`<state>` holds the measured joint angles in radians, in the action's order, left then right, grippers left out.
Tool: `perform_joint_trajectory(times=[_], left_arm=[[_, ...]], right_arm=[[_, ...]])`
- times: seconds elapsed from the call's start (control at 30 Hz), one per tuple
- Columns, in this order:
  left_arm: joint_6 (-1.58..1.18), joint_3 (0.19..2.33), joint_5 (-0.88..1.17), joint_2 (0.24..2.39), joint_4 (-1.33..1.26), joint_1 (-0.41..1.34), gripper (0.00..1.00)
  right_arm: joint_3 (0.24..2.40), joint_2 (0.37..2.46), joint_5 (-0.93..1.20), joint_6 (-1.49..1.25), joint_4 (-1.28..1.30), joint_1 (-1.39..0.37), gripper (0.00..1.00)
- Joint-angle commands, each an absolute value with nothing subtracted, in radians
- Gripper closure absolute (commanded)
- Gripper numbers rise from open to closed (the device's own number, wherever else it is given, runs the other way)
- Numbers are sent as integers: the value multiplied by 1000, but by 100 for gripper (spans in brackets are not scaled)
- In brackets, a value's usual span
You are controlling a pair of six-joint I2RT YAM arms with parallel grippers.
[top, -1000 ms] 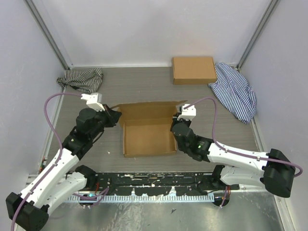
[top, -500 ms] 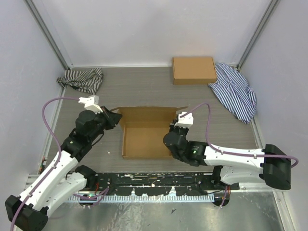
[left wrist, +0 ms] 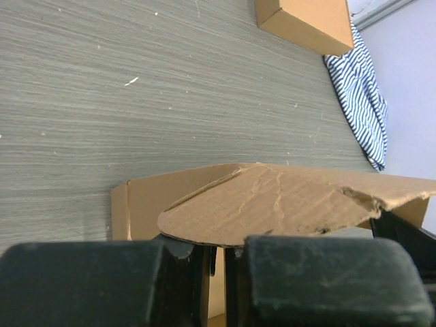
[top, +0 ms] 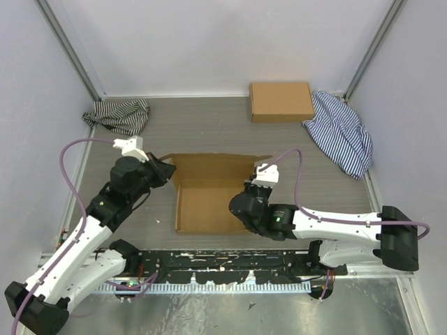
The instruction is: Fold the paper box
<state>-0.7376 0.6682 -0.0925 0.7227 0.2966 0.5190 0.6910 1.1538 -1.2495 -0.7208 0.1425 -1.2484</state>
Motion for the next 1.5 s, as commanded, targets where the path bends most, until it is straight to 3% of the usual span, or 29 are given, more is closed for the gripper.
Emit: perform_joint_trajectory(times=[0.0,0.23,0.5,0.8,1.3,1.4,1.47], left_arm=[[-683,763,-156,781,298,520,87],[-600,812,-261,863,244,520,87],[-499,854,-313,982,144,520,80],[-350,912,-387,1035,125,520,89],[-480,755,-337,933,161,520,80],[-503,728,-324,895,185,520,76],[-513,715,-314,869,210,520,74]], right_arm=[[764,1182,-1293,-718,159,-1240,91],[755,1208,-1032,-515,-40,-1088,91],[957,1330,-858,-421,35,-976,89],[1035,1419,-813,-469,78,-910,94],[922,1365,-863,-548,77,-972,92],[923,1361,-892,-579,108,-1000,87],[917,1354,-904,-599,131,-1020,78]])
